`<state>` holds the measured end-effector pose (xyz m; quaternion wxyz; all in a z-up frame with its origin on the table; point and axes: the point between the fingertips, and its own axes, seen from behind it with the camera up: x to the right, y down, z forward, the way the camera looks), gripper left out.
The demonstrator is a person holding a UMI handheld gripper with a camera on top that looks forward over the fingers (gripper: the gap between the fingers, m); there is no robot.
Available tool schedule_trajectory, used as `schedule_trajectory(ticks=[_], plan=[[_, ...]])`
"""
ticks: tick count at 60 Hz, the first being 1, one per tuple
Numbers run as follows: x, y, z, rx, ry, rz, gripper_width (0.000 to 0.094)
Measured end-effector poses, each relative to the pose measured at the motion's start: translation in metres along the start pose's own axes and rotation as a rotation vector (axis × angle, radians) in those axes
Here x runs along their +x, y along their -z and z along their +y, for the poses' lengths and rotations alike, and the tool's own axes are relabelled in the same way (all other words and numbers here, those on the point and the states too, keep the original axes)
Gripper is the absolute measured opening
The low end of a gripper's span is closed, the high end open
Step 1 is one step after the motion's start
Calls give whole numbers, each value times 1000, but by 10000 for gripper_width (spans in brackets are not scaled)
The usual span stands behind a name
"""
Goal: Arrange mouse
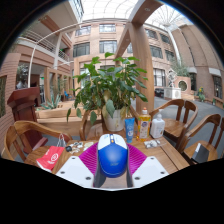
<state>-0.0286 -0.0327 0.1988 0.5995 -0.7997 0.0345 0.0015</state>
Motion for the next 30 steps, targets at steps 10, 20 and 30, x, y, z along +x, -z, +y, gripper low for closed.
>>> schedule_trajectory(ticks=[10, 20, 30], plan=[[-67, -51, 13, -33, 2, -60, 374], [-111, -95, 105, -223, 32, -89, 376], [-122, -109, 179, -372, 24, -90, 429]])
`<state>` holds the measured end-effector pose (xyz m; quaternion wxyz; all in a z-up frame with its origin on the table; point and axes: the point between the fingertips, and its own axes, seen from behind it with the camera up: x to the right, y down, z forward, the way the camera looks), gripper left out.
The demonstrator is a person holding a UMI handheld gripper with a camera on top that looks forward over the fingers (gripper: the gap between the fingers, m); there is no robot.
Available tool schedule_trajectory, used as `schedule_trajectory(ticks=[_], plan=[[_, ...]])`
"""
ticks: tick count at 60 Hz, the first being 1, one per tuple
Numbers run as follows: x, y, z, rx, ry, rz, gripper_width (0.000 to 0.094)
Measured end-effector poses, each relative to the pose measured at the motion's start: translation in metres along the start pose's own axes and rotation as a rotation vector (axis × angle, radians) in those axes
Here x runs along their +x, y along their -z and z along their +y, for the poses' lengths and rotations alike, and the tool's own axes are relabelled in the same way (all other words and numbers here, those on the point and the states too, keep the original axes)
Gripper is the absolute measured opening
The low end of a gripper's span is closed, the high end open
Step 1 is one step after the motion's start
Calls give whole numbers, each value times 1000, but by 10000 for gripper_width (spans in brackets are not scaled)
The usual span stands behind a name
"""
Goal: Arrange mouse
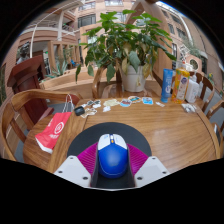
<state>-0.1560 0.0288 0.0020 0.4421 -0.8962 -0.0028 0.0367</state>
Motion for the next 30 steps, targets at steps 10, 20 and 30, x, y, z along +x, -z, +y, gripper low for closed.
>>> schedule_trajectory(ticks=[10, 20, 30], plan=[[-4, 4, 11, -16, 11, -15, 577], [2, 47, -9, 34, 47, 5, 842], [-1, 117, -18, 70, 61, 7, 855]])
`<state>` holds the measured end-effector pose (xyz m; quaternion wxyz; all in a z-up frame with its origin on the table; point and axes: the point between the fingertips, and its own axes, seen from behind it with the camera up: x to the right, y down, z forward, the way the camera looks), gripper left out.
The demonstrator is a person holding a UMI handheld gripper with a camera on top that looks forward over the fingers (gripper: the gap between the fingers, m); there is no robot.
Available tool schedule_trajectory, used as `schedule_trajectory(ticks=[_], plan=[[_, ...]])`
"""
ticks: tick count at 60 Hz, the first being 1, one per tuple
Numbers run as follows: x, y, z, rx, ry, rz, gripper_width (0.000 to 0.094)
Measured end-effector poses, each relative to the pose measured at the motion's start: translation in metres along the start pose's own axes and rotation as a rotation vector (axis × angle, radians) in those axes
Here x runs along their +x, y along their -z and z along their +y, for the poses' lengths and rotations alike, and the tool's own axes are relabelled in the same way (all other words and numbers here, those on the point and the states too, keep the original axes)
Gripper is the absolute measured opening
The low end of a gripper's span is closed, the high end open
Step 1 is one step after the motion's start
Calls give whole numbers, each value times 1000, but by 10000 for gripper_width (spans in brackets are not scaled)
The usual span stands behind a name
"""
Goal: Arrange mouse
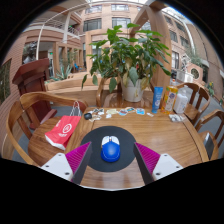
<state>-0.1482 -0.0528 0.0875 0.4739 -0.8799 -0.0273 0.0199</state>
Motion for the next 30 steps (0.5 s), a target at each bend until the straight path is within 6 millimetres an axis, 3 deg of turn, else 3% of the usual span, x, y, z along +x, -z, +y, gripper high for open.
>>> schedule_trajectory(ticks=[16, 30], plan=[[0, 109, 1, 54, 13, 13, 856], [-2, 171, 26, 48, 31, 23, 854]])
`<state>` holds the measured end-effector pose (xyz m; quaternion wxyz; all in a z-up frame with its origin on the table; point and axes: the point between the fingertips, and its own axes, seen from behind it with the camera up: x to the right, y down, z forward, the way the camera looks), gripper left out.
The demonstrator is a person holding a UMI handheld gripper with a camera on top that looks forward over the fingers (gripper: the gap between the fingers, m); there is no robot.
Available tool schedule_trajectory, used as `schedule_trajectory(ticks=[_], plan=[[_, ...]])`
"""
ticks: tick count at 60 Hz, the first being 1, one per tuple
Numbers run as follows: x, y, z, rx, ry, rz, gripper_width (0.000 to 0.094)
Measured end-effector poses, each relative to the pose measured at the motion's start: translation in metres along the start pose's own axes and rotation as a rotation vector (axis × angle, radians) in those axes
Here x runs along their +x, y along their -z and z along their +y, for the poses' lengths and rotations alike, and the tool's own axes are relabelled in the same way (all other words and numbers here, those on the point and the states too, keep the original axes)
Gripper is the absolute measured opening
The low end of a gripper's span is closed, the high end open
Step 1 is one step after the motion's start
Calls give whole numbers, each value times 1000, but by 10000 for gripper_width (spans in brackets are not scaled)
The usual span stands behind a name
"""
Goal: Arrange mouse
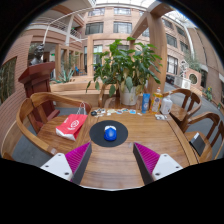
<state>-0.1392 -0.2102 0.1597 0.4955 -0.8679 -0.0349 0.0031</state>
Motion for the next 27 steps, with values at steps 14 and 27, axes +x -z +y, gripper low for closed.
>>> schedule_trajectory(ticks=[14, 27], plan=[[-1, 30, 12, 0, 29, 1, 856], [-3, 34, 8, 13, 35, -10, 857]])
